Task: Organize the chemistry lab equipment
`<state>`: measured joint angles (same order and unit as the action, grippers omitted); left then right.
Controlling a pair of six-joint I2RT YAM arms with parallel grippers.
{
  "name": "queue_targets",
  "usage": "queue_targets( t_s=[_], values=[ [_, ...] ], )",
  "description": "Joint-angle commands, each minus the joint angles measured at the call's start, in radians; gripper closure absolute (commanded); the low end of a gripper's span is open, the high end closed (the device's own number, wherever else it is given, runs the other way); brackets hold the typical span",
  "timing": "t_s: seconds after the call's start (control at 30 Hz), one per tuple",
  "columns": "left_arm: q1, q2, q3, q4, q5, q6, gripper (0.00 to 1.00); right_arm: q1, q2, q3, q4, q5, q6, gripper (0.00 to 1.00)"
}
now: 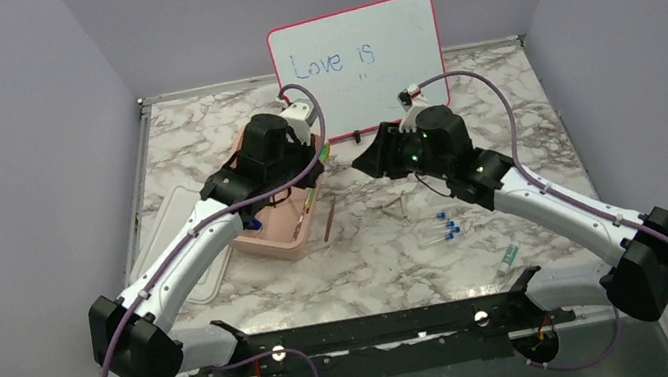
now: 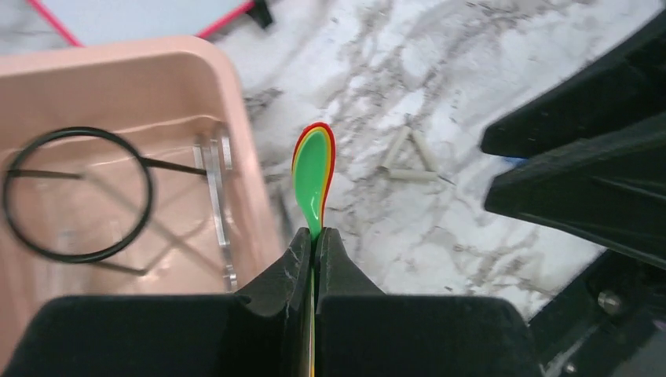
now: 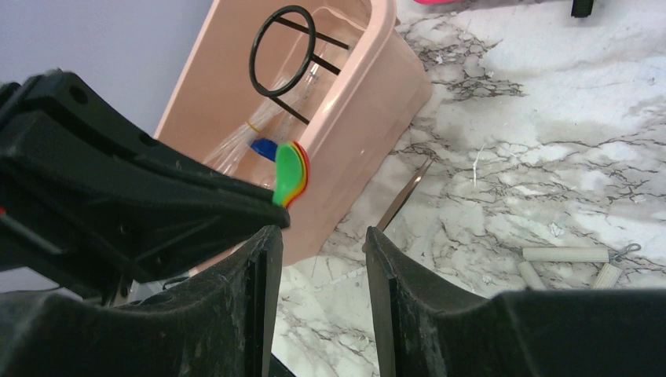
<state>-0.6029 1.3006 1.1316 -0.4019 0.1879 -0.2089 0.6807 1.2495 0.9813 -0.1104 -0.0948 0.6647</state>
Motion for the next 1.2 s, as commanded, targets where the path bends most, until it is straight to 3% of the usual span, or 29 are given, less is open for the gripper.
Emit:
queue_targets(
  t_s=[0.0, 0.13, 0.3, 0.5, 0.73, 0.93, 1.17],
  values=[
    [0.027, -0.056, 0.103, -0.202, -0.275, 0.142, 1.0, 0.003, -0.059, -0.032, -0.015, 0.009, -0.003, 0.51],
    [0.096, -0.053, 0.098, -0.283, -0.421, 0.202, 1.0, 0.004, -0.08, -0.084, -0.008, -0.018, 0.006, 0.51],
    [0.201, -0.043, 0.009, -0.267, -0.543, 0.259, 1.0, 0.004, -0.083, -0.153, 0.019, -0.067, 0.027, 0.51],
    [0.24, 0.086, -0.072, -0.184, -0.553, 0.317, 1.0, 0.003, -0.051, -0.192, 0.042, -0.098, 0.044, 0.51],
    [0.254, 0.208, -0.061, -0.165, -0.587, 0.314, 1.0, 0.003, -0.004, -0.241, 0.1, -0.154, 0.096, 0.52],
    [0.256, 0.211, -0.034, -0.172, -0.595, 0.289, 0.76, 0.005, 0.056, -0.255, 0.139, -0.157, 0.127, 0.52],
    [0.256, 0.128, 0.004, -0.188, -0.439, 0.238, 0.67, 0.005, 0.175, -0.204, 0.122, -0.134, 0.129, 0.52]
  ],
)
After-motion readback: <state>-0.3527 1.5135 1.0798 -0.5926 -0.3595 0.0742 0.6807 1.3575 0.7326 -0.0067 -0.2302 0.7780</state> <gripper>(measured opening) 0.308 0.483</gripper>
